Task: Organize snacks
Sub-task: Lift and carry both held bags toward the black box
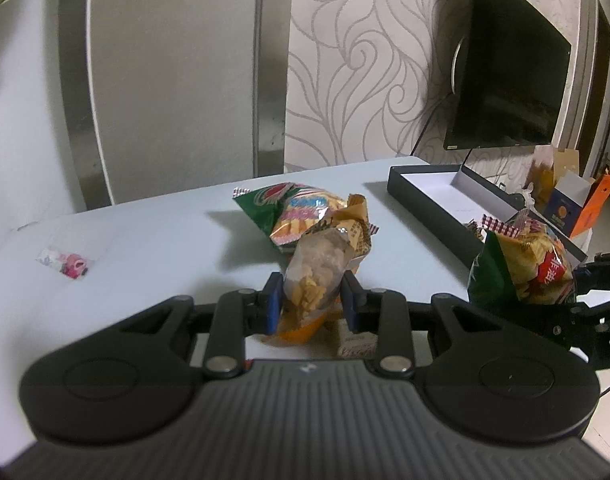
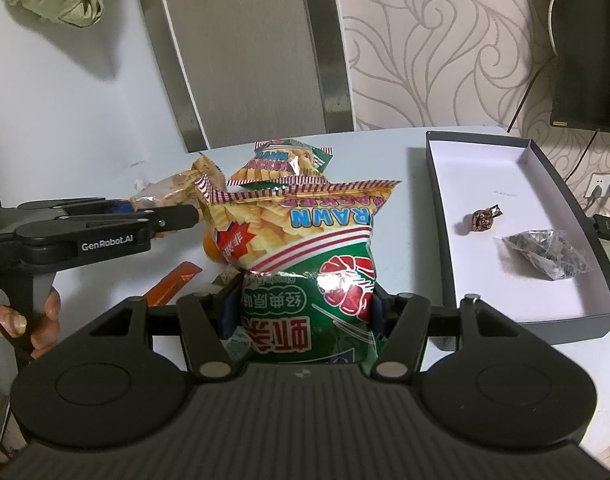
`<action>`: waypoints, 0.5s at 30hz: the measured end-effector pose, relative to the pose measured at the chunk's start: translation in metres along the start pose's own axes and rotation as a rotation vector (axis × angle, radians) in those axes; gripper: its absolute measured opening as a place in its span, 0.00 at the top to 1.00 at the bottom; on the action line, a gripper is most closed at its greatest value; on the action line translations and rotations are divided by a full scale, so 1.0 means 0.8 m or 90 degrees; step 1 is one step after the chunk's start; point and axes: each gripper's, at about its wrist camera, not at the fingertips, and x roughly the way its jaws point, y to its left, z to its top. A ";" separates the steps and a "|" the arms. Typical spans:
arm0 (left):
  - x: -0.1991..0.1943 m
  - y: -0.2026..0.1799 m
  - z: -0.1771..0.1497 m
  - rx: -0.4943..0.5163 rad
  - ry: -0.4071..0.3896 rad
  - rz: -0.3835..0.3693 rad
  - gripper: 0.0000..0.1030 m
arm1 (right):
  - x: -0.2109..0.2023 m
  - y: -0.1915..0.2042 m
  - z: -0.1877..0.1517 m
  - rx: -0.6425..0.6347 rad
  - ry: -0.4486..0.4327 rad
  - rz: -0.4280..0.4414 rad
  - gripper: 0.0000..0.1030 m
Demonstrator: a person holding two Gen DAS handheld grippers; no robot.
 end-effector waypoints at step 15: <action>0.024 -0.034 0.019 0.020 -0.003 -0.019 0.67 | -0.020 -0.018 0.008 0.008 -0.013 -0.004 0.37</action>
